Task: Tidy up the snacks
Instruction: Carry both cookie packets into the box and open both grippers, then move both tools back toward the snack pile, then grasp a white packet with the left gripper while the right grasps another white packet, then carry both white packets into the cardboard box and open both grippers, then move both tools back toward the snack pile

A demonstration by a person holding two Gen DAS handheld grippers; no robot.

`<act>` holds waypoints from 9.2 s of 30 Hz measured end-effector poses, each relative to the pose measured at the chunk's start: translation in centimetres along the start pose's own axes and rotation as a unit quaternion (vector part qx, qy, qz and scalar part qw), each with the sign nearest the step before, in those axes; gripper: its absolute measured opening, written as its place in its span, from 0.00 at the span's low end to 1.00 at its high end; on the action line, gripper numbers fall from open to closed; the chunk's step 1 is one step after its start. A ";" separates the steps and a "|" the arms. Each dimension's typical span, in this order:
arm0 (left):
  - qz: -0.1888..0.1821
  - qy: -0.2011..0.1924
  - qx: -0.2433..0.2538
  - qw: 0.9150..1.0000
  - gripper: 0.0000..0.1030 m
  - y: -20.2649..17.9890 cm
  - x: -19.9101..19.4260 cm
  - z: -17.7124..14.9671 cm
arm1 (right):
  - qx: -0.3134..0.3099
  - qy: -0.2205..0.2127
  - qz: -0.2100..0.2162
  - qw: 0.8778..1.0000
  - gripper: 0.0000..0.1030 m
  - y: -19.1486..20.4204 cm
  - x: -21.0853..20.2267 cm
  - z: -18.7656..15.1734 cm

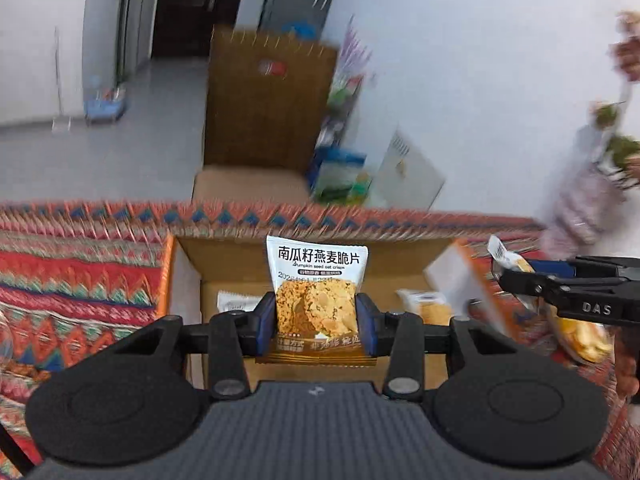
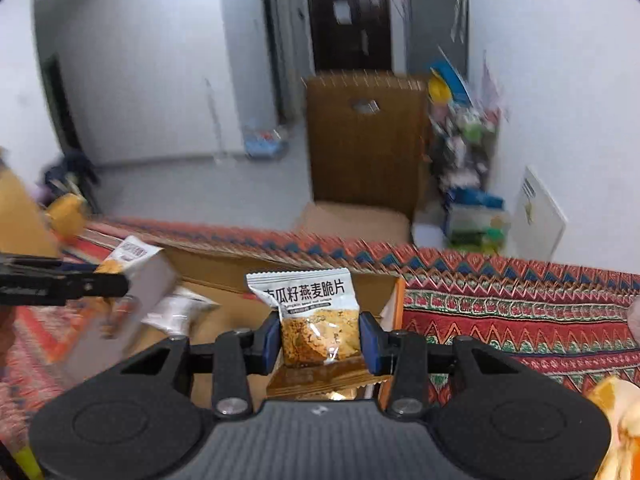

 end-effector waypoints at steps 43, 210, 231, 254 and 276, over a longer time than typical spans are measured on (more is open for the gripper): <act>0.024 -0.118 0.012 0.993 0.80 -2.2 -25.2 -10.9 | 0.020 -0.053 0.049 0.997 0.76 8.1 -19.7 -7.5; -0.005 -0.234 0.063 0.970 0.11 0.6 -20.5 -9.5 | -0.098 -0.145 0.034 0.984 0.35 10.4 -14.3 -10.4; -0.003 -0.050 -0.065 0.997 0.65 4.8 6.7 0.0 | 0.074 0.001 0.071 0.995 0.62 3.3 12.4 -0.6; 0.055 -0.143 -0.025 0.988 0.80 4.8 -10.9 -1.5 | 0.042 -0.091 0.025 0.995 0.77 4.2 -4.1 -0.7; 0.043 -0.288 0.019 0.956 1.00 -0.6 -38.0 -28.5 | -0.076 -0.213 -0.006 0.974 1.00 14.0 -32.2 -23.3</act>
Point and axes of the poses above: each gripper's, at about its wrist camera, not at the fingertips, and x roughly the way its jaws point, y to its left, z to its top, the point moved 1 cm from there along x, roughly the way its jaws point, and after that the axes turned 9 degrees about z, right-handed, at the moved point
